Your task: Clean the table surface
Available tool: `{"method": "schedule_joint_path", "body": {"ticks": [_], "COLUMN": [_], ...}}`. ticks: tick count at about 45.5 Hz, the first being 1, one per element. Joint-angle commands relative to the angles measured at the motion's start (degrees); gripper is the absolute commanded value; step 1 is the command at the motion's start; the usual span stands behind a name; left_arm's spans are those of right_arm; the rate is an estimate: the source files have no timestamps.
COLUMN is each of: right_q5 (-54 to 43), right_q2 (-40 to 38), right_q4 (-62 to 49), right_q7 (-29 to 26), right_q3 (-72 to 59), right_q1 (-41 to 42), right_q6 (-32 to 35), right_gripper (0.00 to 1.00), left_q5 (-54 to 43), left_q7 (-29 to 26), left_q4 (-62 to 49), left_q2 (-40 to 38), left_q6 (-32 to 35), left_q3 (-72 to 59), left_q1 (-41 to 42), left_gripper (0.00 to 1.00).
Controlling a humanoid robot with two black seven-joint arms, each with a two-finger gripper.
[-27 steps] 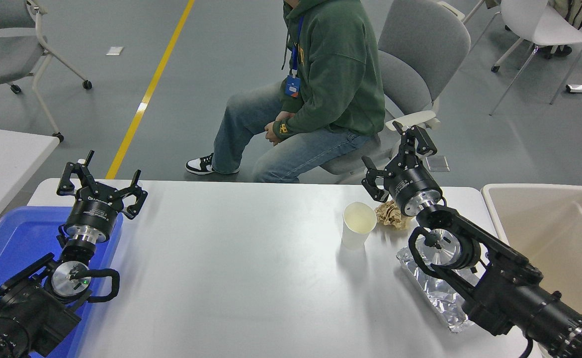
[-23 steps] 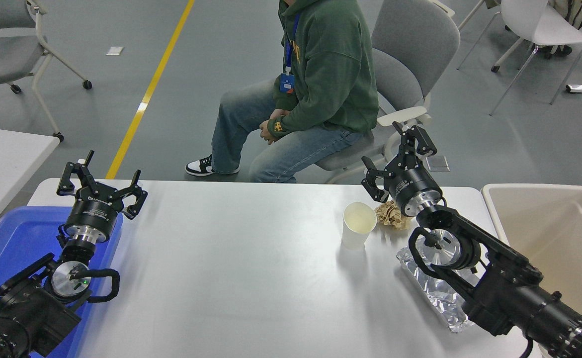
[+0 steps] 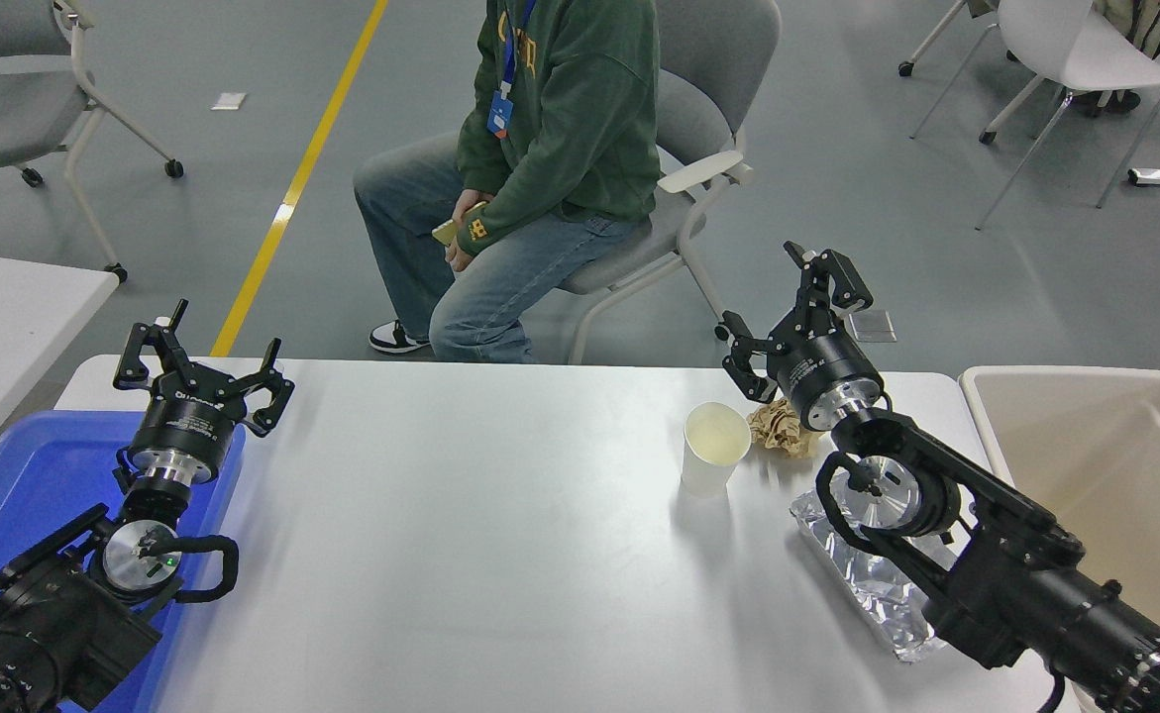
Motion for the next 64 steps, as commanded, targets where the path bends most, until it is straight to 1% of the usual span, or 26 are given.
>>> {"method": "schedule_joint_path", "body": {"ticks": [1, 30, 34, 48, 64], "right_q5": [0.00, 0.00, 0.00, 0.00, -0.62], "right_q2": [-0.43, -4.12, -4.21, -5.88, -6.76], "right_q4": [-0.08, -0.26, -0.26, 0.00, -0.26], "right_q7": [-0.14, -0.41, -0.41, -0.41, -0.41], "right_q3": [0.03, -1.73, -2.16, -4.63, -11.30], "right_q1": [0.31, -0.48, 0.13, 2.15, 5.66], "right_q6": [0.13, -0.83, -1.98, -1.98, -1.98], "right_gripper": [1.00, 1.00, 1.00, 1.00, 1.00], "left_q5": [0.01, 0.01, 0.01, 0.01, 0.01], "left_q7": [-0.07, 0.02, -0.07, 0.02, 0.02], "left_q4": [0.02, 0.02, -0.07, -0.07, -0.07], "left_q2": [0.00, 0.00, 0.00, 0.00, 0.00], "left_q6": [0.00, 0.00, 0.00, 0.00, 0.00], "left_q3": [-0.03, -0.03, -0.03, -0.03, -0.03], "left_q1": [0.00, 0.00, 0.00, 0.00, 0.00], "left_gripper": [1.00, 1.00, 1.00, 1.00, 1.00]}}
